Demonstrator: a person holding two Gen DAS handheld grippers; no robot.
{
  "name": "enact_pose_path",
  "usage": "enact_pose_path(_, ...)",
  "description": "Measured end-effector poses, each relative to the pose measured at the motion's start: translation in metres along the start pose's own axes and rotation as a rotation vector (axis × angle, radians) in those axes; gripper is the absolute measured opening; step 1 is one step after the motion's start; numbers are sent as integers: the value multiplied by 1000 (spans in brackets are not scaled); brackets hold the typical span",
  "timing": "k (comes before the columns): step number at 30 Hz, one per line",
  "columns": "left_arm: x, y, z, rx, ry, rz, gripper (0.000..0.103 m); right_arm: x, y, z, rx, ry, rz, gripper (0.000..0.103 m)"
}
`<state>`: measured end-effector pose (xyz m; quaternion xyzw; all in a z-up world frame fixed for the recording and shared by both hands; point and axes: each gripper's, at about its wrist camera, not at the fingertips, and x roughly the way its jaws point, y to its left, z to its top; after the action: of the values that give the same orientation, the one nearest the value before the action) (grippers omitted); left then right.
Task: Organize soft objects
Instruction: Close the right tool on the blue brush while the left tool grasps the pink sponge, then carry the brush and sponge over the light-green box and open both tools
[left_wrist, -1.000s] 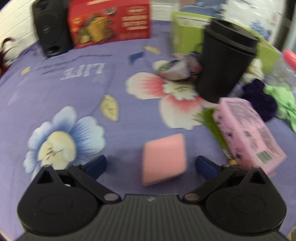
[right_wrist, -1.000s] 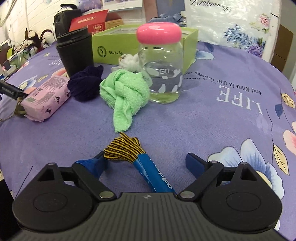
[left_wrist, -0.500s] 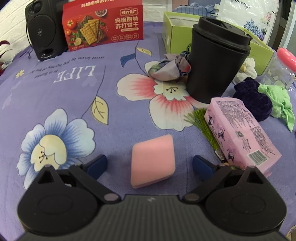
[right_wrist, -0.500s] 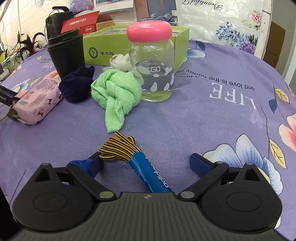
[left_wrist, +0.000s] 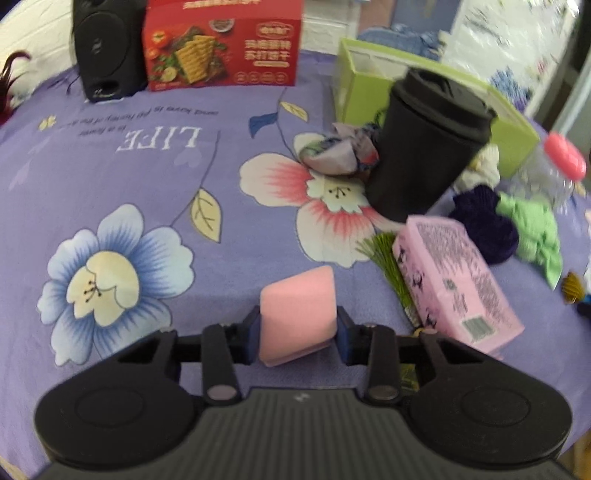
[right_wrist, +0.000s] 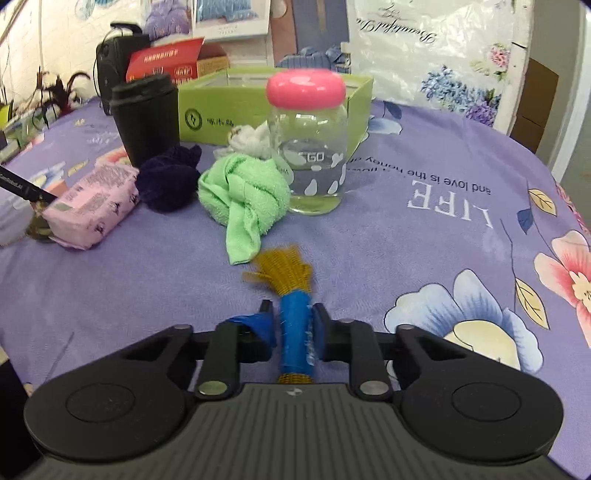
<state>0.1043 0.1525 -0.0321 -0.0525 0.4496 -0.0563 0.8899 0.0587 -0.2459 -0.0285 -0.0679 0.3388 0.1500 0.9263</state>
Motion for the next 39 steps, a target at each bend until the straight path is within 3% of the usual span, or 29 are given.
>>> enact_pose_path(11, -34, -7, 23, 10, -84, -32, 37, -38, 7, 20, 38, -143, 14, 0)
enact_pose_path(15, -32, -9, 20, 15, -75, -39, 37, -35, 10, 18, 25, -139, 2, 0)
enact_pose_path(18, -22, -6, 17, 0, -49, -43, 37, -29, 2, 15, 45, -112, 1, 1)
enact_pose_path(22, -1, 0, 12, -6, -7, -32, 37, -14, -12, 9, 50, -25, 60, 10)
enact_pose_path(25, 15, 5, 8, -4, 23, -20, 37, -4, -11, 11, -49, 48, 79, 15)
enact_pose_path(28, 16, 1, 10, 39, 11, -13, 38, 14, -6, 12, -176, 166, 43, 22)
enact_pose_path(30, 19, 0, 10, 48, 14, -8, 39, 18, -6, 14, -213, 159, 48, 28)
enact_pose_path(32, 21, -3, 9, 73, 7, 2, 42, 22, -6, 19, -235, 183, 46, 35)
enact_pose_path(34, 21, -6, 7, 83, 3, -13, 59, 29, -5, 28, -225, 236, 22, 46)
enact_pose_path(38, 24, -13, 6, 132, 2, 9, 59, 33, 1, 36, -236, 282, 12, 45)
enact_pose_path(39, 24, -14, 6, 138, 3, 11, 59, 32, 4, 35, -261, 277, 24, 40)
